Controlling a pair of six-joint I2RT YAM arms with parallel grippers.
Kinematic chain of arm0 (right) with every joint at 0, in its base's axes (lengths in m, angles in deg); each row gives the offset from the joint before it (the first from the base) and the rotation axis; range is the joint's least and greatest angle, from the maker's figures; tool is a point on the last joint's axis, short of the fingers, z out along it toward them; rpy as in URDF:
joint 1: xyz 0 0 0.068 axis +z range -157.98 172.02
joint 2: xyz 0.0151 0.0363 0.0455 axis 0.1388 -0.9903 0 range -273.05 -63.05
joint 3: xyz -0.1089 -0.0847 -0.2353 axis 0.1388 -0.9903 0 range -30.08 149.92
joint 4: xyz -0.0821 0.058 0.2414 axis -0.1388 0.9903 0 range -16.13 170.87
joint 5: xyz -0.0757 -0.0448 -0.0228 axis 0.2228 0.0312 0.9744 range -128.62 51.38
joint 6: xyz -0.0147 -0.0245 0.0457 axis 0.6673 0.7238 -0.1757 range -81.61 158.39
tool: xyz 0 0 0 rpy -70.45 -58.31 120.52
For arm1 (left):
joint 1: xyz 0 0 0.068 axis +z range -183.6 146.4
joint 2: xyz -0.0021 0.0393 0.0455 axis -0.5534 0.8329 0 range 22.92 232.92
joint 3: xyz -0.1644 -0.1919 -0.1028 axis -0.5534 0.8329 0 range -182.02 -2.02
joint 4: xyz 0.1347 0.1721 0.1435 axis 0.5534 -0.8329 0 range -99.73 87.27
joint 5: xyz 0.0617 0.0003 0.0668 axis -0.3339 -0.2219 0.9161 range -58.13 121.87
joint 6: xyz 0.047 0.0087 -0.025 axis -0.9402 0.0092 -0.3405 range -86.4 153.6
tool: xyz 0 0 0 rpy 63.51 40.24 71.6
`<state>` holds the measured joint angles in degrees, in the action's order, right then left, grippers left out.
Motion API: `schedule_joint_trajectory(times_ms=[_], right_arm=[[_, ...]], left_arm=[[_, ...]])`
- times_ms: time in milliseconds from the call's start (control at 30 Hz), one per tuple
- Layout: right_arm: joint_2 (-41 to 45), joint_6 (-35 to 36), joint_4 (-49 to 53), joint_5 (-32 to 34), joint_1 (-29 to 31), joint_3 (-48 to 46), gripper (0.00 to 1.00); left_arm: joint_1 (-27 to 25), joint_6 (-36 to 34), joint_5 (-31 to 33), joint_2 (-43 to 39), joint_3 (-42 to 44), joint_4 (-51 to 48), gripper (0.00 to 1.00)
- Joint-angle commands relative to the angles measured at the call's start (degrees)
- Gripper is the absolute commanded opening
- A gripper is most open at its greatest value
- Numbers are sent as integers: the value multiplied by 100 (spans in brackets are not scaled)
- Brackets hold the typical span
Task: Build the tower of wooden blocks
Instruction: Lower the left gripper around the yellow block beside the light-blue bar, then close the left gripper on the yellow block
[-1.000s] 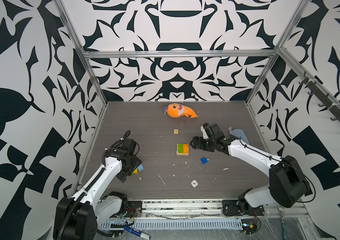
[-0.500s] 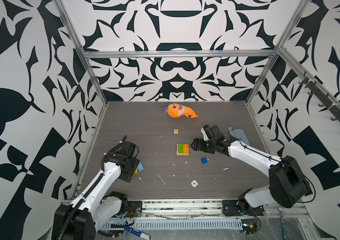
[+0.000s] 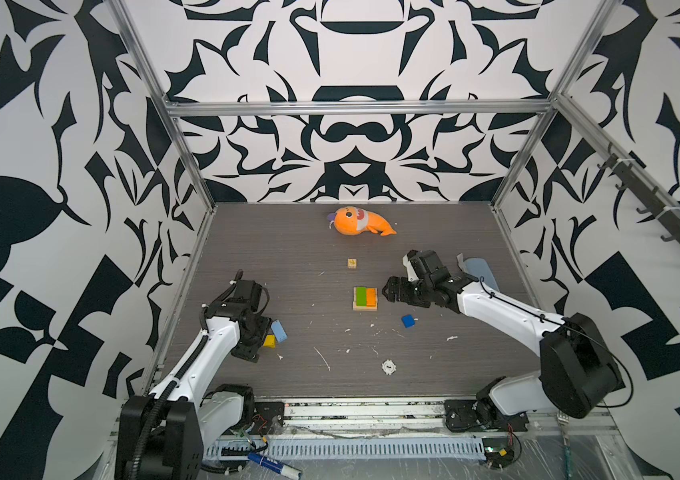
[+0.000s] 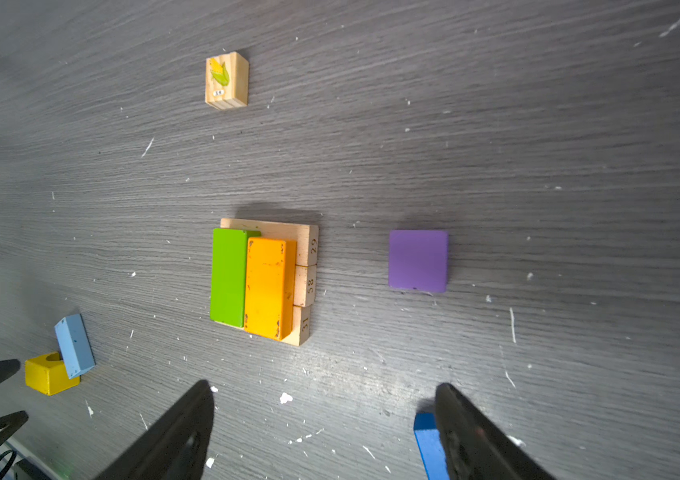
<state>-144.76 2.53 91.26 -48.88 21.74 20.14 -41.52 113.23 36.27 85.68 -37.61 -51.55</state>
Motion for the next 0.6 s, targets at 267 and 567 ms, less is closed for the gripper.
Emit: schedule_joint_trajectory(times_ms=[267, 567], right_arm=[[235, -15, 67, 45, 22, -62, 87], [248, -9, 89, 52, 15, -23, 87]], left_arm=[[61, -89, -328, 320, 105, 355, 68], [63, -170, -317, 559, 157, 425, 65]])
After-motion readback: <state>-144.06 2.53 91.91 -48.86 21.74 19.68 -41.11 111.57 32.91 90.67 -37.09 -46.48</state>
